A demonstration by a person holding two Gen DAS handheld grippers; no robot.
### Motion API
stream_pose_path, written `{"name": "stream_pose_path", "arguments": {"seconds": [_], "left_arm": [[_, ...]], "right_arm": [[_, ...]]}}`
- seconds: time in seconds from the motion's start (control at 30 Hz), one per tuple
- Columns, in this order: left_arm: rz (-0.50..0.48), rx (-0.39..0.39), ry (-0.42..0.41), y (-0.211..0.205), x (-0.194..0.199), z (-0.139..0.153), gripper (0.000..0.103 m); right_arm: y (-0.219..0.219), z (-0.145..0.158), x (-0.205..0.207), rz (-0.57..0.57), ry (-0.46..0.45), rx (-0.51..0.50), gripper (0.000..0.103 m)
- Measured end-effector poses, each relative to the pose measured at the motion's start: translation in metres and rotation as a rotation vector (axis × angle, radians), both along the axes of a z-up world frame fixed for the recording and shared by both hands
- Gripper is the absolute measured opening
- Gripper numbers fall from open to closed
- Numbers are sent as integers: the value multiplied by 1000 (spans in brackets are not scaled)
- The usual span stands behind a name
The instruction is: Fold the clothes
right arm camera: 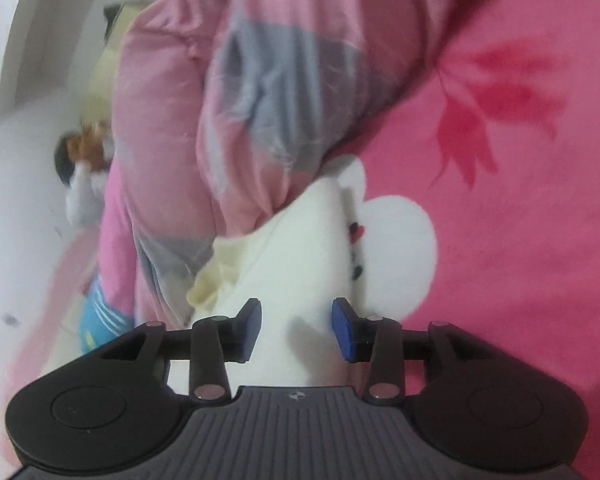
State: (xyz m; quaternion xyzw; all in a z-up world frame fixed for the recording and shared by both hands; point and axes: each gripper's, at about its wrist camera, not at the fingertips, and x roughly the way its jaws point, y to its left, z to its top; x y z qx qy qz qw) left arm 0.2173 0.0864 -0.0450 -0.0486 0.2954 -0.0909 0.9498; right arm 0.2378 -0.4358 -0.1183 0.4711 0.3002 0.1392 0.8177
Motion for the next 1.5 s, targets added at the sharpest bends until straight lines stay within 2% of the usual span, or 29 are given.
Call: {"name": "stream_pose_path", "arguments": {"seconds": [0.1, 0.27, 0.37, 0.43, 0.53, 0.6, 0.67, 0.83, 0.9, 1.0, 1.03, 1.1, 1.17, 1.2, 1.23, 1.3, 1.37, 1.4, 1.47, 1.5], "left_arm": [[0, -17, 22, -5, 18, 2, 66], [25, 34, 58, -22, 48, -9, 54], [49, 53, 49, -28, 51, -10, 41], [64, 88, 26, -34, 47, -9, 28], [87, 123, -20, -41, 36, -4, 17], [103, 141, -64, -45, 24, 1, 16], [112, 177, -74, -49, 20, -2, 15], [108, 241, -24, -50, 27, -19, 16], [96, 252, -20, -49, 25, -14, 18], [79, 289, -32, -46, 15, -5, 25], [85, 307, -49, -44, 10, -1, 32], [137, 359, -124, -41, -2, 9, 37], [156, 376, -197, -42, -8, 17, 37], [130, 362, -198, -45, -5, 19, 37], [101, 345, -192, -49, -1, 21, 37], [40, 302, -130, -61, 15, 15, 37], [27, 311, -35, -70, 34, -3, 37], [23, 314, 2, -74, 42, -12, 37], [34, 320, 7, -73, 45, -25, 37], [32, 328, -1, -73, 42, -24, 37]], "right_arm": [[-8, -17, -1, -4, -59, 90, 40], [-3, -16, -1, 12, -72, 69, 40], [-1, -17, 0, 12, -82, 70, 40], [-3, -18, 3, 11, -85, 75, 40], [-9, -18, 1, 13, -89, 75, 40], [-8, -18, 2, 12, -92, 73, 40], [-9, -19, 1, 13, -93, 71, 40], [-7, -15, 3, 27, -84, 35, 40], [-4, -7, 4, 33, -70, -23, 41], [6, 14, 3, 35, -74, -190, 41], [10, 21, 2, 35, -76, -246, 40], [20, 40, 0, 28, -101, -370, 35], [29, 55, 2, 44, -134, -448, 34], [35, 60, 6, 53, -144, -476, 29], [40, 64, 11, 63, -153, -505, 26], [50, 67, 29, 81, -143, -544, 22], [58, 61, 52, 110, -126, -572, 20], [63, 54, 65, 111, -107, -623, 20], [70, 36, 84, 125, -76, -706, 18], [69, 31, 86, 123, -82, -702, 18]]}}
